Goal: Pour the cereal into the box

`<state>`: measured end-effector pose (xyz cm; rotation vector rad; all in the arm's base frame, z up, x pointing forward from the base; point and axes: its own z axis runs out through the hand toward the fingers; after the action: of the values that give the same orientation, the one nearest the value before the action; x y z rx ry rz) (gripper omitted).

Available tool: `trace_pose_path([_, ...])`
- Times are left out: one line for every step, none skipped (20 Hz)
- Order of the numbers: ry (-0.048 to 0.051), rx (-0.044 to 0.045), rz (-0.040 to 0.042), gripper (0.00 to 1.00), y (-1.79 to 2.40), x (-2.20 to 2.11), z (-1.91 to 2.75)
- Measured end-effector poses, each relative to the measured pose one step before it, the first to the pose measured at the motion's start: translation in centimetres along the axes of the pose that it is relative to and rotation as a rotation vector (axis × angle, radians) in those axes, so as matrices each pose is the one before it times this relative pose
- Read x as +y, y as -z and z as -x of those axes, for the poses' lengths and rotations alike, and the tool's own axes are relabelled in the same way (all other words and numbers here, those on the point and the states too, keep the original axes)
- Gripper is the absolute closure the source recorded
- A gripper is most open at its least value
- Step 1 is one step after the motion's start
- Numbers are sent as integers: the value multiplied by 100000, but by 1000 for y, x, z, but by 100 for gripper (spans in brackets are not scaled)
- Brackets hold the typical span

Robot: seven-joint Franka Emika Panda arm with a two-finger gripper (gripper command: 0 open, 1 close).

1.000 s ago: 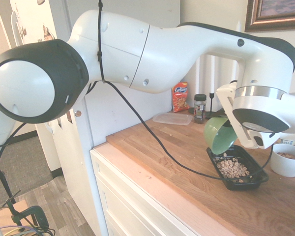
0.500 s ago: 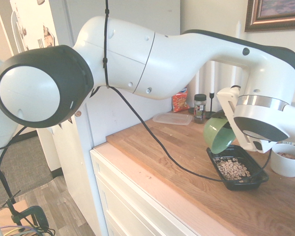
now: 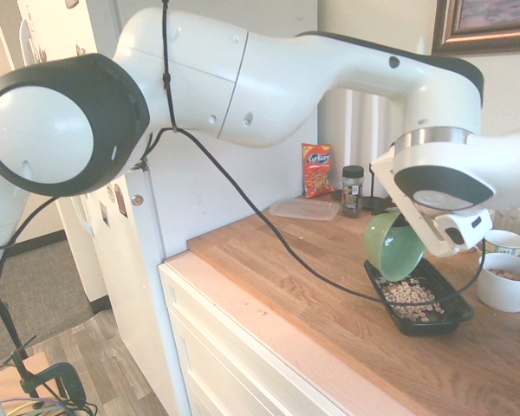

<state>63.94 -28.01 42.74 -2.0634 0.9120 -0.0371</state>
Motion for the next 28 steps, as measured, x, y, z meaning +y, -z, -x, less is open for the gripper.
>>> trace_pose_path([1069,2600,4134,100,-243,-1082,859])
trace_pose_path([844,2812,4142,100,-275,-1070,892])
trace_pose_path([829,3048,4505,100,-311,-1075,970])
trace_pose_path([766,4015,5042,100,-292,-990,968])
trace_pose_path([559,3766,4896,100,-338,-971,1019])
trace_pose_path([561,3559,5183,100,-384,-956,1145])
trace_pose_path([621,3710,5155,100,-368,-915,1209])
trace_pose_path([642,3658,5128,100,-393,-845,1246])
trace_pose_path([790,3665,5155,100,-396,-852,1331])
trace_pose_path([930,3628,4991,100,-350,-867,1339])
trace_pose_path([735,3226,4588,100,-369,-863,1340])
trace_pose_path([603,2244,3635,100,-364,-877,1377])
trace_pose_path([711,1042,2301,100,-286,-810,1255])
trace_pose_path([1076,367,1528,100,-320,-839,1169])
trace_pose_path([1290,688,1527,100,-373,-866,1103])
trace_pose_path([1159,1302,2133,100,-374,-847,922])
trace_pose_path([1046,1905,2053,100,-398,-924,988])
trace_pose_path([1189,2600,2497,100,-493,-1000,1093])
trace_pose_path([879,3766,2728,100,-431,-1069,1111])
trace_pose_path([653,4067,2726,100,-457,-1046,1199])
trace_pose_path([778,4138,2852,100,-525,-1020,1180])
trace_pose_path([680,4254,2680,100,-573,-1070,1345])
trace_pose_path([960,3071,2358,100,-592,-931,1307])
trace_pose_path([1342,2239,1956,100,-586,-890,1183])
trace_pose_path([1439,2287,1735,100,-533,-863,1111])
trace_pose_path([1126,1989,1551,100,-568,-754,992])
trace_pose_path([1106,1717,1381,100,-585,-671,927])
trace_pose_path([1067,1988,1394,100,-589,-610,852])
